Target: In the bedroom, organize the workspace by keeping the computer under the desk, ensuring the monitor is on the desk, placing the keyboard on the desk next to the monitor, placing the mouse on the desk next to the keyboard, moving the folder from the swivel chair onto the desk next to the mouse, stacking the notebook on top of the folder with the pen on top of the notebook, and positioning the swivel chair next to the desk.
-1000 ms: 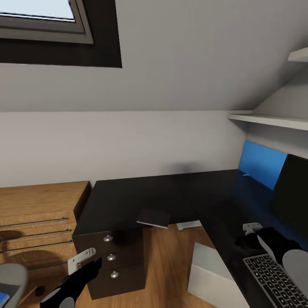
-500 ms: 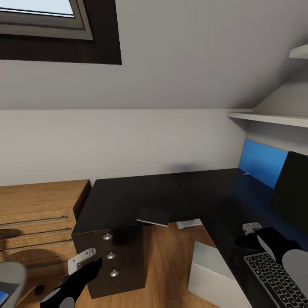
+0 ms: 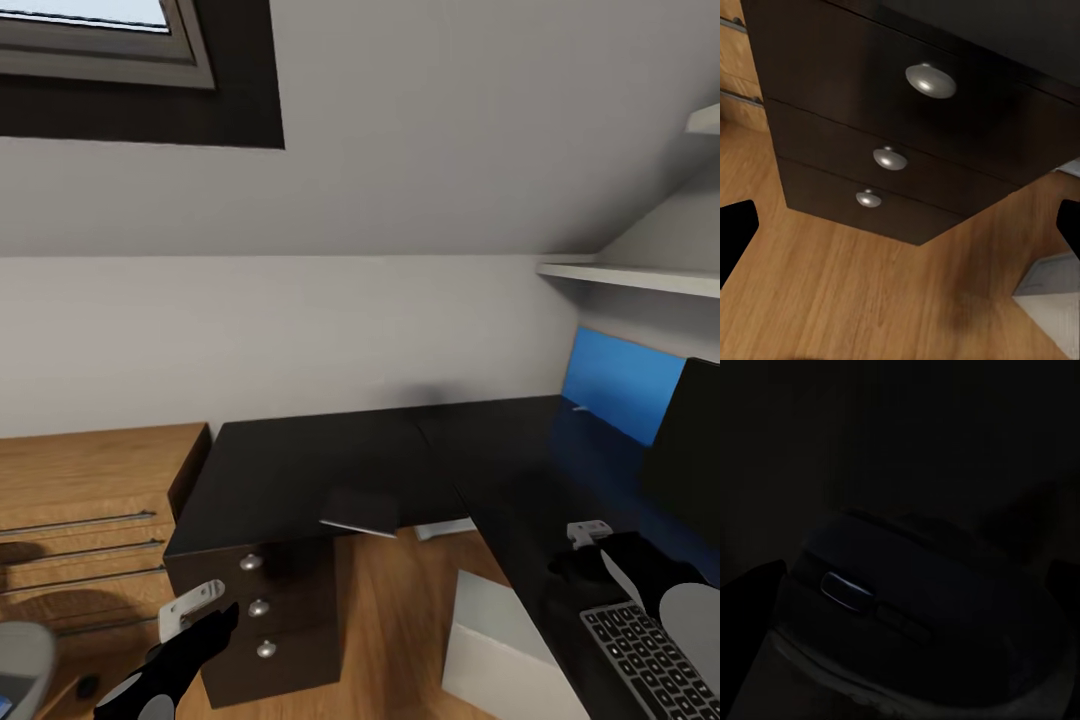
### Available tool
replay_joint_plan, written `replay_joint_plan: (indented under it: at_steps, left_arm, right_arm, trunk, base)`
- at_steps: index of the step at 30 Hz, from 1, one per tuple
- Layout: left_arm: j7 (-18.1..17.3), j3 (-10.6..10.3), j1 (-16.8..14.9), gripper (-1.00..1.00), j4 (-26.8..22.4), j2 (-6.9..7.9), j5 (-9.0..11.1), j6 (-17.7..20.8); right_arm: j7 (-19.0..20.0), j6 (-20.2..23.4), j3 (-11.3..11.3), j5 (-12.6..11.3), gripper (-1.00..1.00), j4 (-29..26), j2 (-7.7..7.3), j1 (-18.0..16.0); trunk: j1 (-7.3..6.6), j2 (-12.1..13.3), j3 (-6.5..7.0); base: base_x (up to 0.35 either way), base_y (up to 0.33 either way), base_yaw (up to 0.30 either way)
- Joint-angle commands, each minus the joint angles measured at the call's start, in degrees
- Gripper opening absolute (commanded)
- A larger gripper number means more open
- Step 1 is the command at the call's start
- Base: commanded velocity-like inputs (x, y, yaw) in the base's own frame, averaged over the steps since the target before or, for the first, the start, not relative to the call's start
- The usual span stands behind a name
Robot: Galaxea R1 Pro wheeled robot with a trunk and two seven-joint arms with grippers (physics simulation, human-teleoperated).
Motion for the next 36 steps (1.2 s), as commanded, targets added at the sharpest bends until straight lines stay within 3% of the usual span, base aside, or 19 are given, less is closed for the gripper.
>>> replay_joint_plan:
  at_steps: [1,11,15,29,30,36]
  left_arm:
    - [0.56,-0.12,-0.02,1.00,-0.08,0.05,0.56,0.03]
    - [0.61,-0.39,-0.02,1.00,-0.08,-0.14,0.56,0.05]
    - [0.64,-0.44,-0.02,1.00,-0.10,-0.20,0.56,0.04]
    - [0.65,-0.29,-0.02,1.00,-0.10,-0.13,0.56,0.04]
    - [0.65,-0.28,-0.02,1.00,-0.10,-0.13,0.56,0.04]
    - [0.65,-0.27,-0.02,1.00,-0.10,-0.12,0.56,0.04]
  right_arm:
    - [0.02,0.33,0.42,-0.51,-1.00,-0.10,-0.06,-0.02]
    - [0.02,0.27,0.54,-0.51,-1.00,-0.05,-0.06,-0.02]
    - [0.02,0.26,0.56,-0.51,-1.00,-0.03,-0.06,-0.02]
    - [0.02,0.25,0.57,-0.51,-1.00,-0.04,-0.11,-0.02]
    - [0.02,0.25,0.57,-0.46,1.00,-0.02,-0.10,-0.02]
    - [0.02,0.25,0.57,0.77,1.00,-0.02,-0.06,-0.02]
  trunk:
    - [0.03,-0.03,-0.06]
    - [0.03,-0.03,-0.06]
    - [0.90,-1.64,-0.77]
    - [0.90,-1.64,-0.77]
    - [0.90,-1.64,-0.77]
    - [0.90,-1.64,-0.77]
  base:
    - [0.138,0.000,0.000]
    - [0.023,0.000,0.000]
    - [0.000,0.000,0.000]
    - [0.000,0.000,0.000]
    - [0.000,0.000,0.000]
    - [0.000,0.000,0.000]
